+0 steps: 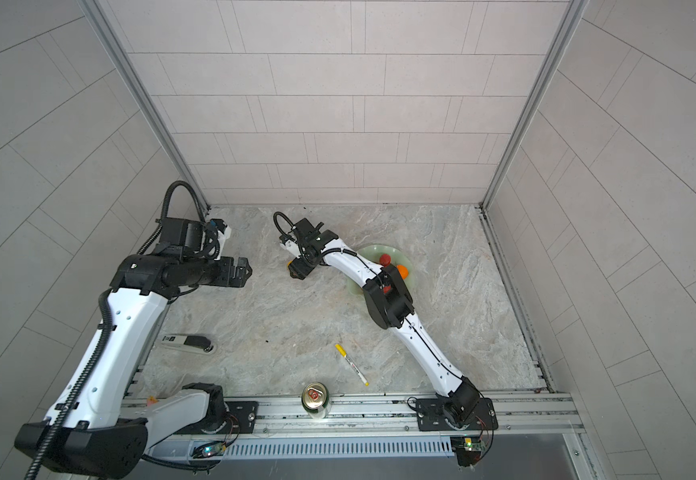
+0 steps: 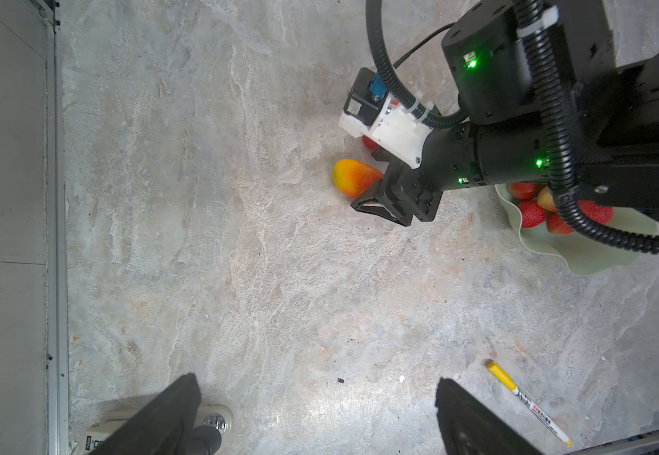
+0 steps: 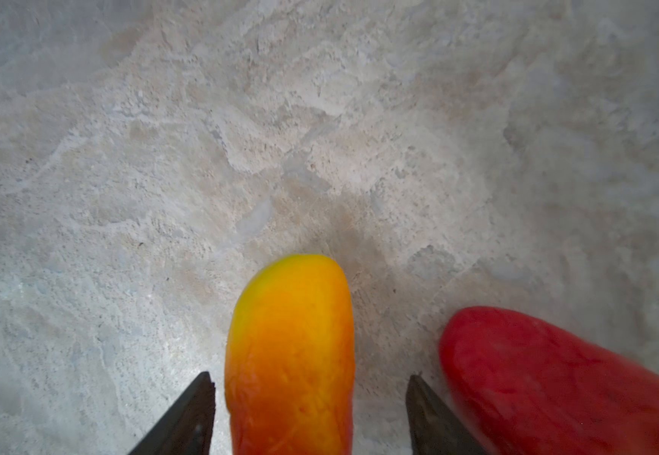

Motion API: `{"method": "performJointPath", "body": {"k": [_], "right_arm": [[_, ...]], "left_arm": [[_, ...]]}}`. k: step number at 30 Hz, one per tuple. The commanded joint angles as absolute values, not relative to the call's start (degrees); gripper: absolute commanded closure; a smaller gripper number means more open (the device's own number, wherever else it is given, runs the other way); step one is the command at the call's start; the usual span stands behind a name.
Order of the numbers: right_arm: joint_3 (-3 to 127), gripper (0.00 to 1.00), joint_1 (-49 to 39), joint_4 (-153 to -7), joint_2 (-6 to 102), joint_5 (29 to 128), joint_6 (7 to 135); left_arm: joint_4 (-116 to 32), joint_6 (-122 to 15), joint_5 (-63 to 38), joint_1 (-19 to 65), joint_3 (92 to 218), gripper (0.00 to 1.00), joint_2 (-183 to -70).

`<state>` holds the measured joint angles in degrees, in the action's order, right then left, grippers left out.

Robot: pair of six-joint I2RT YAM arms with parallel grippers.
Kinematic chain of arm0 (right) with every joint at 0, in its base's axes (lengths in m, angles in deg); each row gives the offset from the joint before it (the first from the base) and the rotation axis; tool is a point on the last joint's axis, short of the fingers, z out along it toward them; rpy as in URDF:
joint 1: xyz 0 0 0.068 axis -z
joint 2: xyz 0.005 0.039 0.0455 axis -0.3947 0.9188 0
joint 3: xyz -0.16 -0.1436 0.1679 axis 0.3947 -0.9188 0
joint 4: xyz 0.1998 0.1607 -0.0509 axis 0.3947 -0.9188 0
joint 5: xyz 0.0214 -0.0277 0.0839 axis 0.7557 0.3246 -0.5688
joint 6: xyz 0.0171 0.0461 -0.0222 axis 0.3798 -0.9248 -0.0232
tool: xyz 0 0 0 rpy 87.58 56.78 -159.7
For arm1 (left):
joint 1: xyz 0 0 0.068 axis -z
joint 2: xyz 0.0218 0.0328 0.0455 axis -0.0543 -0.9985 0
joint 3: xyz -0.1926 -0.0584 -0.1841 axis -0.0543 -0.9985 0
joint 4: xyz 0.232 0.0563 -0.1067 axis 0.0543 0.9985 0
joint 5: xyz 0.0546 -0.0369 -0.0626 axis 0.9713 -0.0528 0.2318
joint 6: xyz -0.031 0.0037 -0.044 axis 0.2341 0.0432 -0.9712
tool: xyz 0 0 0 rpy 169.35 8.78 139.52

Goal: Place and organize the fake fruits in the fruit bowl
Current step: 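Move the right gripper to the red-yellow mango and grasp it, then carry the mango over the green bowl and release it inside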

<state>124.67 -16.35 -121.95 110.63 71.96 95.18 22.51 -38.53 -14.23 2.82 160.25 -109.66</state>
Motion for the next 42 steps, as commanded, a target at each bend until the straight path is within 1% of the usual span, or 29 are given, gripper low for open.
{"method": "performJointPath", "body": {"k": [1,3,5,9,13,14,20,25,29,32,36,42], "right_arm": [[125.23,0.44,-16.79,-122.32,111.02,72.74,94.67],[125.29,0.48,-16.96,-122.57,110.72,72.92,94.52],[125.24,0.59,-17.09,-122.97,110.14,72.97,93.9],[125.26,0.65,-17.27,-125.07,108.26,72.61,94.82],[124.54,0.79,-17.34,-128.58,104.27,72.68,94.94],[123.31,0.82,-17.34,-128.81,102.53,72.89,94.94],[105.66,0.87,-17.45,-121.62,85.75,75.18,93.81],[91.18,0.87,-17.36,-120.46,72.6,78.26,92.96],[80.93,0.88,-17.36,-120.76,64.75,84.57,90.65],[80.0,0.89,-17.44,-125.36,62.9,91.65,84.76],[77.9,0.91,-18.76,-126.76,61.43,96.39,77.89],[78.8,0.92,-20.32,-129.44,64.89,105.52,71.38]], "left_arm": [[23.01,-38.04,-13.73,3.01,160.14,0.0,-108.48],[23.1,-37.97,-13.67,2.94,160.19,0.0,-108.35],[23.1,-37.98,-13.71,3.04,160.19,0.0,-108.26],[23.19,-37.98,-13.58,2.99,160.35,0.0,-108.22],[23.28,-37.98,-13.67,2.97,160.54,0.0,-108.3],[23.28,-37.98,-13.78,3.03,160.58,0.0,-108.33],[23.36,-37.97,-14.0,2.96,160.82,0.0,-108.48],[23.36,-37.98,-14.19,3.03,161.11,0.0,-108.83],[23.27,-37.98,-14.62,3.06,161.15,0.0,-109.36],[23.19,-37.98,-14.9,3.04,161.37,0.0,-109.71],[23.19,-37.98,-14.83,3.16,161.18,0.0,-109.69],[23.45,-37.97,-14.08,3.21,160.9,0.0,-108.27]]}}
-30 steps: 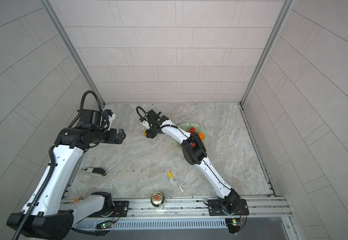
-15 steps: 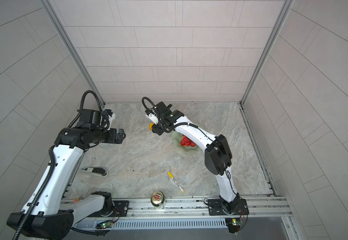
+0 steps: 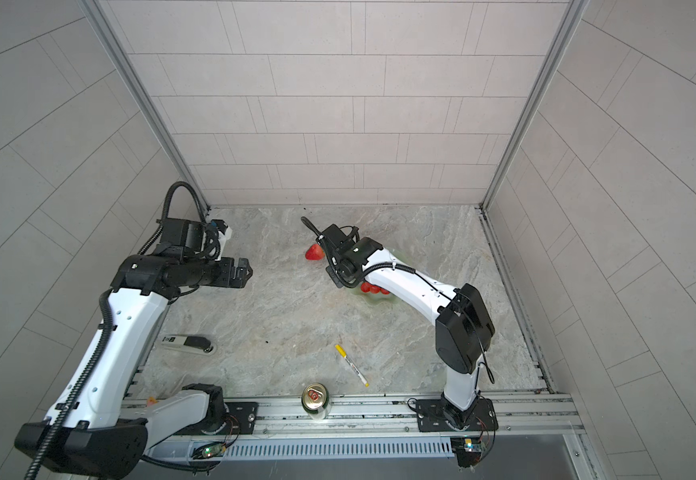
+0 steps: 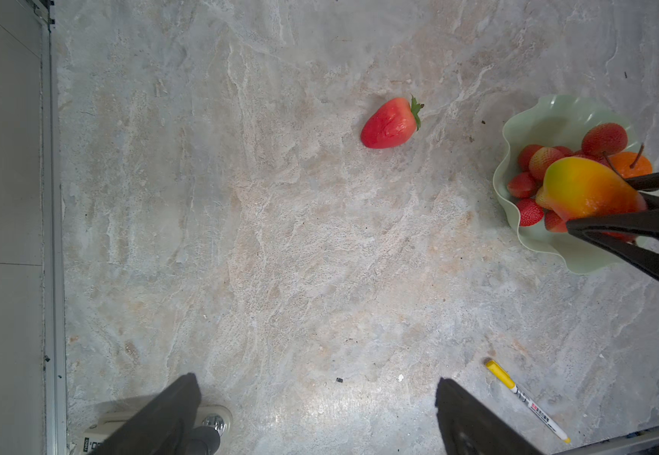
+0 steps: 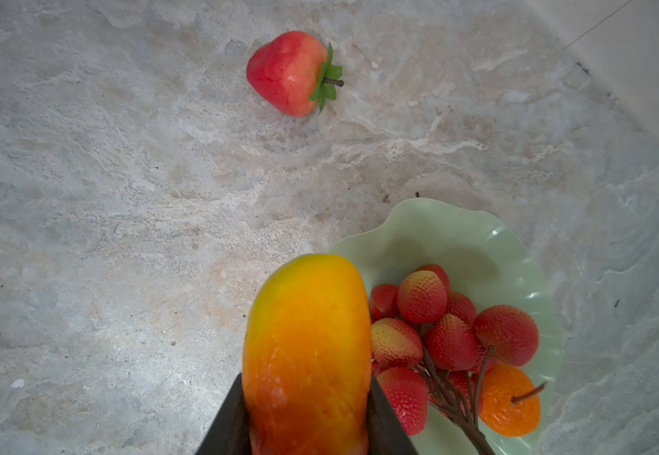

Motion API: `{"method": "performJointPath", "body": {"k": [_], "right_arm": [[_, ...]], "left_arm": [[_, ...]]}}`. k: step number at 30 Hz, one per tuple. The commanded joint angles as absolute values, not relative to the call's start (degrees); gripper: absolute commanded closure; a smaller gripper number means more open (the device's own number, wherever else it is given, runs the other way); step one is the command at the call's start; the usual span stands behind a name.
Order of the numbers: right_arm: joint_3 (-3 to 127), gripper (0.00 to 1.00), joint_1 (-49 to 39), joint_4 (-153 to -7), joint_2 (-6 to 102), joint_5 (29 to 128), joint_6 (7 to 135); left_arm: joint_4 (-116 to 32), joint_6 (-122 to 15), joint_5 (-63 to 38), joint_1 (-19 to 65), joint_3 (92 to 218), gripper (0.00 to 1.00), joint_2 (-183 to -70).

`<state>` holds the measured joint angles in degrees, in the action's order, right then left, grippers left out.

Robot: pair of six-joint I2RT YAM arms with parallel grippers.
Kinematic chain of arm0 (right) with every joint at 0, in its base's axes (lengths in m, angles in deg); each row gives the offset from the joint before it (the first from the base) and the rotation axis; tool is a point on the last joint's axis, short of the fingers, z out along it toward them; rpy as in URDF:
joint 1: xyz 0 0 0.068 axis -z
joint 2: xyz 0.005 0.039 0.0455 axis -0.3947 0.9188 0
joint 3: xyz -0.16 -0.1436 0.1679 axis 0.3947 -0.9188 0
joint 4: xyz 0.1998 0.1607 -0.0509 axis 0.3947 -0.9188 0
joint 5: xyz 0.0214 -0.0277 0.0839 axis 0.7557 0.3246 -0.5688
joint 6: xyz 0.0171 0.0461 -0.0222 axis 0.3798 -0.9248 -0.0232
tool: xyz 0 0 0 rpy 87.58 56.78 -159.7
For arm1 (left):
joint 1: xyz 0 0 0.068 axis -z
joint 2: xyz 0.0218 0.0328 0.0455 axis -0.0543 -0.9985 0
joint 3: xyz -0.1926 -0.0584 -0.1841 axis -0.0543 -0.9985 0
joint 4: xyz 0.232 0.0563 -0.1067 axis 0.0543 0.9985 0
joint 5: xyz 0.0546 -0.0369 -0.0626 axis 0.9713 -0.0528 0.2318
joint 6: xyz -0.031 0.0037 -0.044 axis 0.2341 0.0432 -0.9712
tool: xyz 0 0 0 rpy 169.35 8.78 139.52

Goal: Place and organize the fake fruits in the fruit bowl
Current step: 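Carry the mango over the green bowl and release it inside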

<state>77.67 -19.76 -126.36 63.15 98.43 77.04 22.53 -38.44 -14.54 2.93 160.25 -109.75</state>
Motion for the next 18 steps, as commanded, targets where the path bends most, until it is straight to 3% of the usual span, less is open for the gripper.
{"method": "performJointPath", "body": {"k": [1,10,18], "right_arm": [[79.4,0.92,-20.41,-130.22,65.88,106.98,70.27],[80.37,0.9,-20.62,-132.68,69.08,117.38,66.9],[81.88,0.81,-20.61,-132.59,71.48,116.5,67.17]], "left_arm": [[23.45,-37.96,-13.93,3.26,160.85,0.0,-108.05],[22.68,-37.93,-14.1,3.16,159.44,0.0,-106.54],[22.57,-37.98,-13.87,3.12,159.11,0.0,-105.82]]}}
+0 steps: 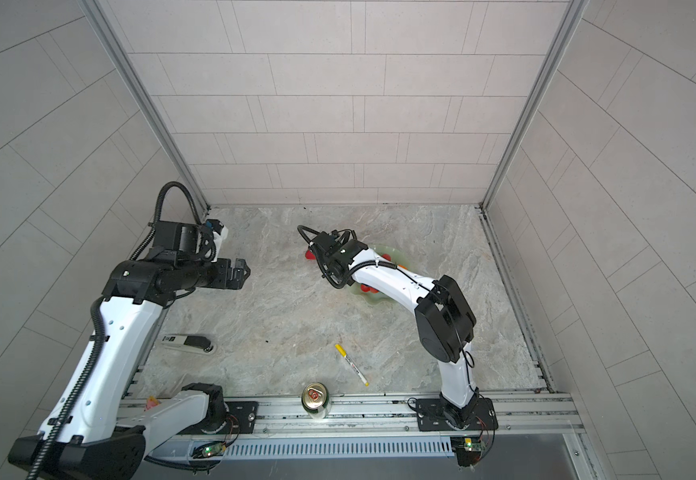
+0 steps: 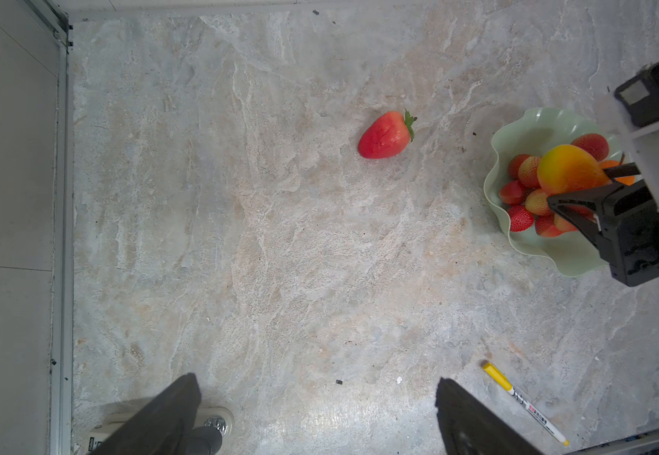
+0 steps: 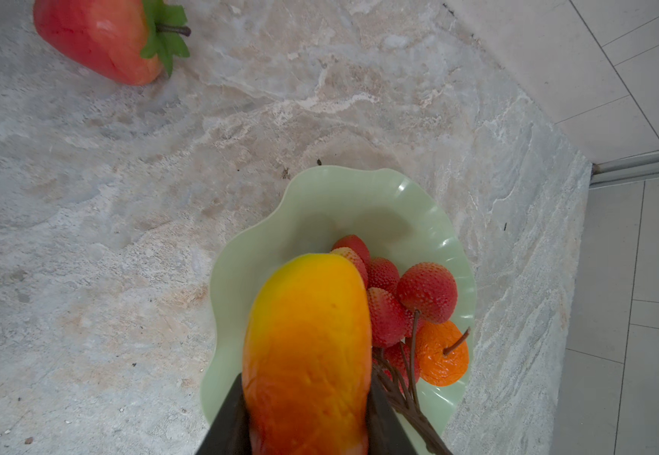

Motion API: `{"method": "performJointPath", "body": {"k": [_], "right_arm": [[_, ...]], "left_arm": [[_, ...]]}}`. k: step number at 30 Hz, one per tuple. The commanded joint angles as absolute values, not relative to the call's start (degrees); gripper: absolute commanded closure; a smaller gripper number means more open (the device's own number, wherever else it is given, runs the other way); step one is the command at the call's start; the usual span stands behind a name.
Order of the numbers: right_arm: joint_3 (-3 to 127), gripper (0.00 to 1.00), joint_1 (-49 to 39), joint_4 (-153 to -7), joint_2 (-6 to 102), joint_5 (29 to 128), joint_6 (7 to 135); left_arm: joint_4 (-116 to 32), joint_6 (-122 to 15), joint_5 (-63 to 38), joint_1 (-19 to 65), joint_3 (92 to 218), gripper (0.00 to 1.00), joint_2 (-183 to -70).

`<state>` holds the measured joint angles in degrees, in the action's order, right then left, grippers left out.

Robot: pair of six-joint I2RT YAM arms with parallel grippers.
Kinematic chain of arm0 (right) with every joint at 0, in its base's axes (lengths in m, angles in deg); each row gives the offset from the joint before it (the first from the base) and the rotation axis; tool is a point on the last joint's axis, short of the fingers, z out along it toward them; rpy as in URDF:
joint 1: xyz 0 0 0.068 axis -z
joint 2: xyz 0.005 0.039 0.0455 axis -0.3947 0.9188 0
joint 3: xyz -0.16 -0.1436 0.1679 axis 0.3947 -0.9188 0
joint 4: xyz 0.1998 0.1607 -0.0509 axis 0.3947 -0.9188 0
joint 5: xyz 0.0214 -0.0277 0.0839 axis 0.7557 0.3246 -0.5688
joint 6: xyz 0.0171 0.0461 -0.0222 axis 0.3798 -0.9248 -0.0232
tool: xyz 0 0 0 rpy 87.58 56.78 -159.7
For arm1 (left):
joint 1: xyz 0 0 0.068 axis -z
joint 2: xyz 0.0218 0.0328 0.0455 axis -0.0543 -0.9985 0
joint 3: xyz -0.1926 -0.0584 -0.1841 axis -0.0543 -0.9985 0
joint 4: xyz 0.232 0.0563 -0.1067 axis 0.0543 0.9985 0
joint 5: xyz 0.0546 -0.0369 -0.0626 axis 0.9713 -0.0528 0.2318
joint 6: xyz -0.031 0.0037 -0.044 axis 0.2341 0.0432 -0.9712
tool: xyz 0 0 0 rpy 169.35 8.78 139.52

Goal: Place and organize the fake fruits in the fruit bowl
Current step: 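Carry the mango over the green bowl and release it inside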

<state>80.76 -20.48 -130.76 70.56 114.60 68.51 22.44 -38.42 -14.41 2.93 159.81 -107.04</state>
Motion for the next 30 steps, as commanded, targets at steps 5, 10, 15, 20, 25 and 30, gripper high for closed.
{"method": "performJointPath", "body": {"k": [5,10,15,20,25,30], "right_arm": [[81.54,0.76,-20.61,-132.42,72.73,116.18,67.09],[80.96,0.75,-20.61,-131.74,73.34,115.45,67.4],[80.36,0.72,-20.61,-131.22,73.68,114.62,67.87],[79.77,0.68,-20.61,-130.49,73.75,113.61,68.22],[79.35,0.64,-20.61,-130.05,73.97,113.11,68.37],[79.16,0.59,-20.61,-129.87,73.76,112.64,68.55]], "left_arm": [[22.49,-37.97,-13.46,3.3,158.89,0.0,-105.37],[22.49,-37.93,-13.05,3.3,159.13,0.0,-105.57],[22.66,-37.89,-13.03,3.25,159.18,0.0,-105.66],[22.66,-37.86,-12.94,3.34,159.18,0.0,-105.77],[22.66,-37.89,-12.84,3.35,159.01,0.0,-105.6],[22.66,-37.85,-12.85,3.39,158.91,0.0,-105.55]]}}
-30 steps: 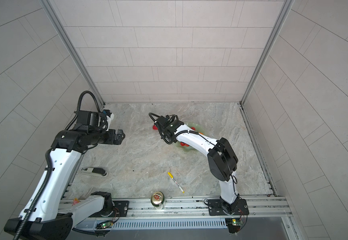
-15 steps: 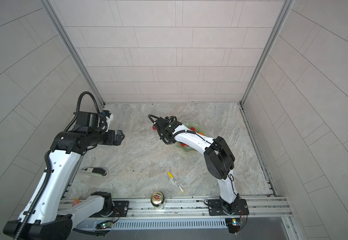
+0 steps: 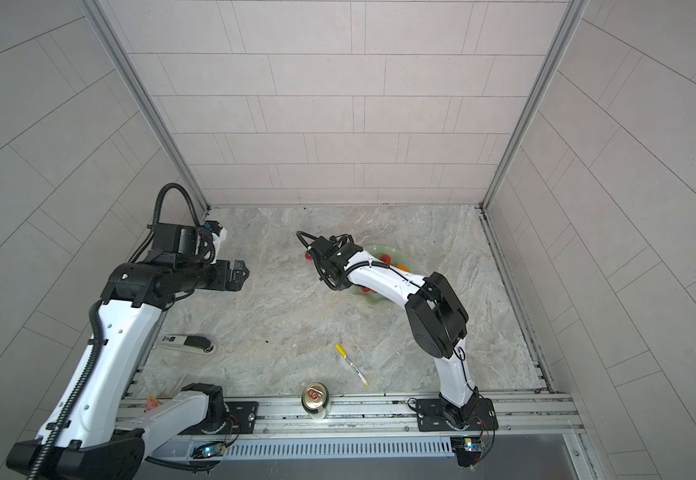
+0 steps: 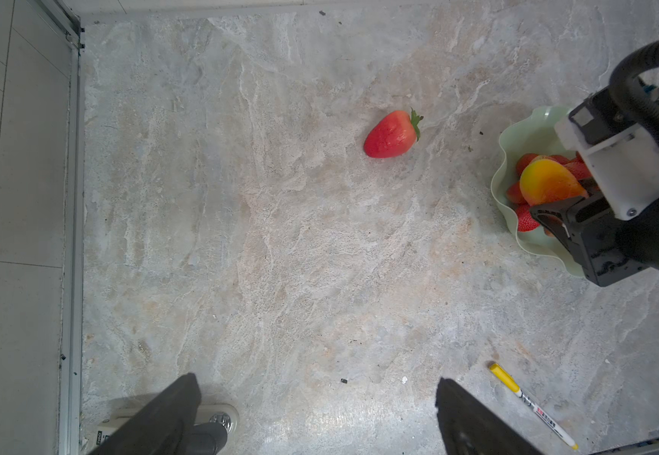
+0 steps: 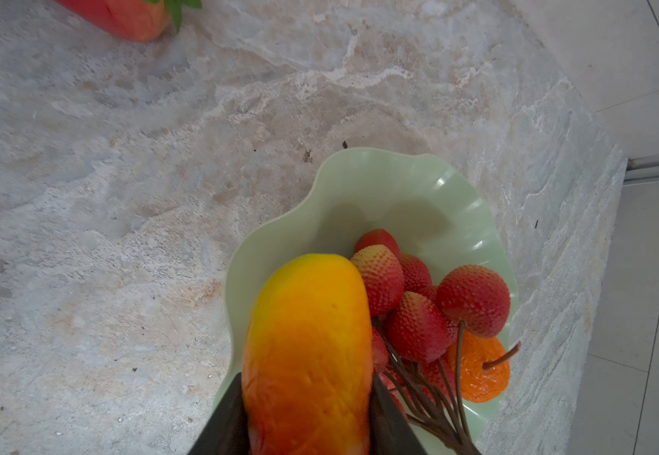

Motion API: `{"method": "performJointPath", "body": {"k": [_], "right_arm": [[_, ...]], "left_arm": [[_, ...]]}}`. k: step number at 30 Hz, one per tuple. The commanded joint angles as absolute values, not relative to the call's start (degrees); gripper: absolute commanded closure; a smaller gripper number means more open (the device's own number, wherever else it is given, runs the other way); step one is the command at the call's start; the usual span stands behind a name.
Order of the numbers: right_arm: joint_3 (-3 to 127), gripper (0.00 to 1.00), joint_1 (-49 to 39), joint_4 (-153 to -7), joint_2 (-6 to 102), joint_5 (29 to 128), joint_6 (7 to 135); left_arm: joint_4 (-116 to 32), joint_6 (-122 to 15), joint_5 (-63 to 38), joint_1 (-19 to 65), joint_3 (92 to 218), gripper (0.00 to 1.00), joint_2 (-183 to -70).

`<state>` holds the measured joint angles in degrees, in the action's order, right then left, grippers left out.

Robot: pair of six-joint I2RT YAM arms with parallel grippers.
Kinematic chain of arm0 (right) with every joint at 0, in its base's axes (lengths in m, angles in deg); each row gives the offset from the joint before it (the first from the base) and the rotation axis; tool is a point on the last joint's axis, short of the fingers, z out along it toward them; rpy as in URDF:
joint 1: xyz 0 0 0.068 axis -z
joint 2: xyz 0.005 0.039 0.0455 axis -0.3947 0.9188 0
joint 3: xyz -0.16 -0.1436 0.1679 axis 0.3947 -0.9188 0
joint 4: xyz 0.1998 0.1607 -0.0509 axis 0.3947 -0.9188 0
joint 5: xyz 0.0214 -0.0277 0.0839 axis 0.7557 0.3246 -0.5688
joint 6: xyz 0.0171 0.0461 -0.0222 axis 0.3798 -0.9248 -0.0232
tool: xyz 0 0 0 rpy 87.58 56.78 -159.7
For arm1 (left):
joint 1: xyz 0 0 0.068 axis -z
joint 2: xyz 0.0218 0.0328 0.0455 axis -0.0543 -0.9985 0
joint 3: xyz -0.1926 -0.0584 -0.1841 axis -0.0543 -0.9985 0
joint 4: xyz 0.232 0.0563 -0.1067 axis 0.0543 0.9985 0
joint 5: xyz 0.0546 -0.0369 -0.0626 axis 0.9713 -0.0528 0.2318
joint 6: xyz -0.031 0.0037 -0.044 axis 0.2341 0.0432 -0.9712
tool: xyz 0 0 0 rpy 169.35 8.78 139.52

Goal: Place and organize the fake fruits in the fruit bowl
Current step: 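Carry the mango over the green bowl and release it inside, then move the right gripper to the red strawberry and grasp it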

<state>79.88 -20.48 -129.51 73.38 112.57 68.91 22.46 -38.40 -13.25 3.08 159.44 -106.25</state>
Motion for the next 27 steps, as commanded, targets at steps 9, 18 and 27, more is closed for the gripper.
{"method": "performJointPath", "body": {"k": [9,18,27], "right_arm": [[79.43,0.53,-20.69,-129.87,73.37,112.95,69.35],[83.95,0.12,-22.27,-126.65,71.49,106.84,76.33],[107.19,0.0,-20.59,-126.66,87.35,90.26,83.91]], "left_arm": [[22.66,-37.88,-12.65,3.49,158.99,0.0,-105.62],[22.66,-37.88,-12.68,3.57,159.1,0.0,-105.75],[22.8,-37.8,-12.41,3.55,158.79,0.0,-105.03]]}}
